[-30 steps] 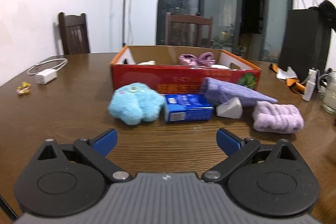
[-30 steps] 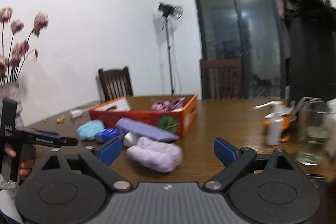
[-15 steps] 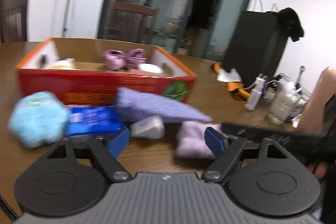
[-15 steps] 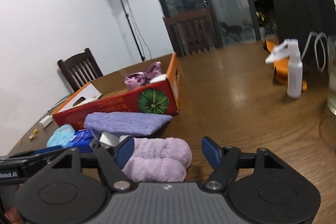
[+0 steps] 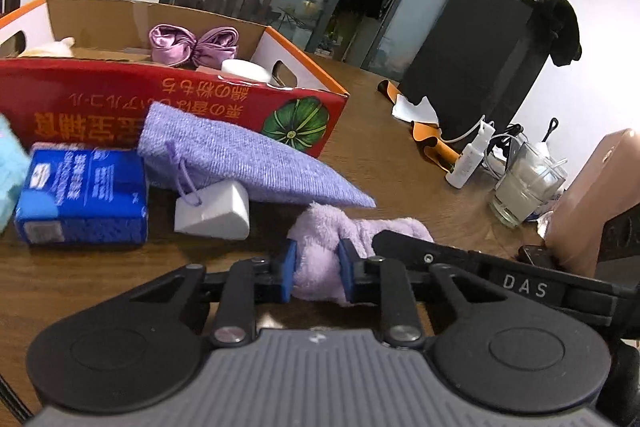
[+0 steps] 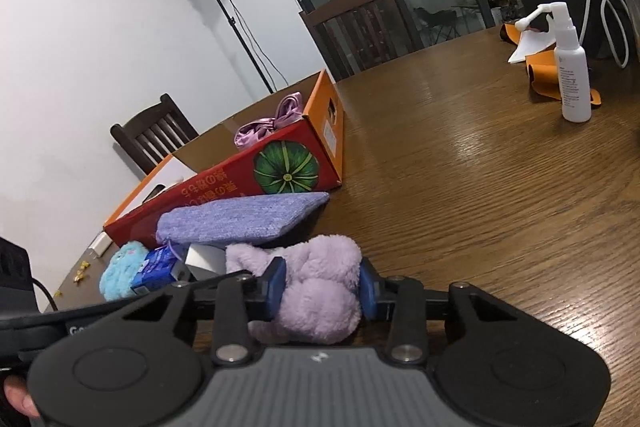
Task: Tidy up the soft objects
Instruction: 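Carry the lilac headband into the box and open both grippers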
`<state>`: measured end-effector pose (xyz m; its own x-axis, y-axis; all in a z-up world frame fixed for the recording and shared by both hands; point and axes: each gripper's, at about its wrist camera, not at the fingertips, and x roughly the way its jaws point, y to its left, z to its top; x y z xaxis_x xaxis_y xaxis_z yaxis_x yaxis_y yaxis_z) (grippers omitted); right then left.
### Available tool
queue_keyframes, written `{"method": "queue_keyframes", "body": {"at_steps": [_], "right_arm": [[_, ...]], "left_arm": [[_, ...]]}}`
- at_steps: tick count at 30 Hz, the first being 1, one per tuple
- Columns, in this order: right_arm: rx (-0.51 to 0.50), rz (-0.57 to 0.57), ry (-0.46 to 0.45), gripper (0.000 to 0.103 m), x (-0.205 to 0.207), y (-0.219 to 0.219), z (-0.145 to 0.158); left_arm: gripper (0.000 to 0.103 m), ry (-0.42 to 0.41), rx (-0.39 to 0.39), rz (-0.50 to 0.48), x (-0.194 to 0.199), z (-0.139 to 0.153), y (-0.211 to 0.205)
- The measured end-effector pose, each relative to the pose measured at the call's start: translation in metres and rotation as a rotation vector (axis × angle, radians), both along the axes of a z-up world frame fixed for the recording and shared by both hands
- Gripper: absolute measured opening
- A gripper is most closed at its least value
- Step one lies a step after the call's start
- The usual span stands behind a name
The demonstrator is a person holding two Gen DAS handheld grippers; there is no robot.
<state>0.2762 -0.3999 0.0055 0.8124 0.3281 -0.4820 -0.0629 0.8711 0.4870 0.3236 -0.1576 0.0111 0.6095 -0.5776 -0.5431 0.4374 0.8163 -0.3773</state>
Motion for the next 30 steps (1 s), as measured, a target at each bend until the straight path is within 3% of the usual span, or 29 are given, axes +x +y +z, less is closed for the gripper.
{"method": "queue_keyframes", "body": {"at_steps": [8, 10, 12, 14, 17, 20, 23, 25, 27, 30], "right_arm": [[0.18, 0.185, 0.028, 0.03, -0.047, 0.003, 0.006], [0.222, 0.223, 0.051, 0.031, -0.054, 0.007, 0.004], [0.201, 0.259, 0.047, 0.035, -0.058, 0.016, 0.004], [0.148, 0.247, 0.039, 0.036, -0.057, 0.025, 0.003], [0.083, 0.215, 0.023, 0.054, -0.059, 0.031, 0.006], [0.04, 0.199, 0.004, 0.056, -0.065, 0.03, 0.011], [0.038, 0.201, 0.018, 0.055, -0.068, 0.023, 0.01], [0.036, 0.222, 0.035, 0.039, -0.068, 0.023, 0.006], [0.062, 0.26, 0.034, 0.03, -0.067, 0.027, 0.005], [0.022, 0.269, 0.014, 0.028, -0.065, 0.034, 0.013]], "left_arm": [[0.024, 0.032, -0.025, -0.03, -0.077, 0.023, 0.049], [0.043, 0.024, -0.016, -0.008, -0.091, 0.023, 0.06], [0.051, 0.023, -0.024, 0.02, -0.094, 0.021, 0.068], [0.051, 0.046, -0.019, 0.051, -0.088, 0.017, 0.069], [0.054, 0.048, -0.002, 0.05, -0.086, 0.014, 0.065], [0.06, 0.051, -0.015, 0.026, -0.087, 0.01, 0.063], [0.058, 0.069, -0.022, 0.014, -0.085, 0.005, 0.063], [0.038, 0.074, -0.031, -0.016, -0.085, 0.003, 0.062], [0.033, 0.069, -0.04, -0.026, -0.085, 0.004, 0.062], [0.026, 0.041, -0.06, -0.03, -0.083, 0.01, 0.065]]}}
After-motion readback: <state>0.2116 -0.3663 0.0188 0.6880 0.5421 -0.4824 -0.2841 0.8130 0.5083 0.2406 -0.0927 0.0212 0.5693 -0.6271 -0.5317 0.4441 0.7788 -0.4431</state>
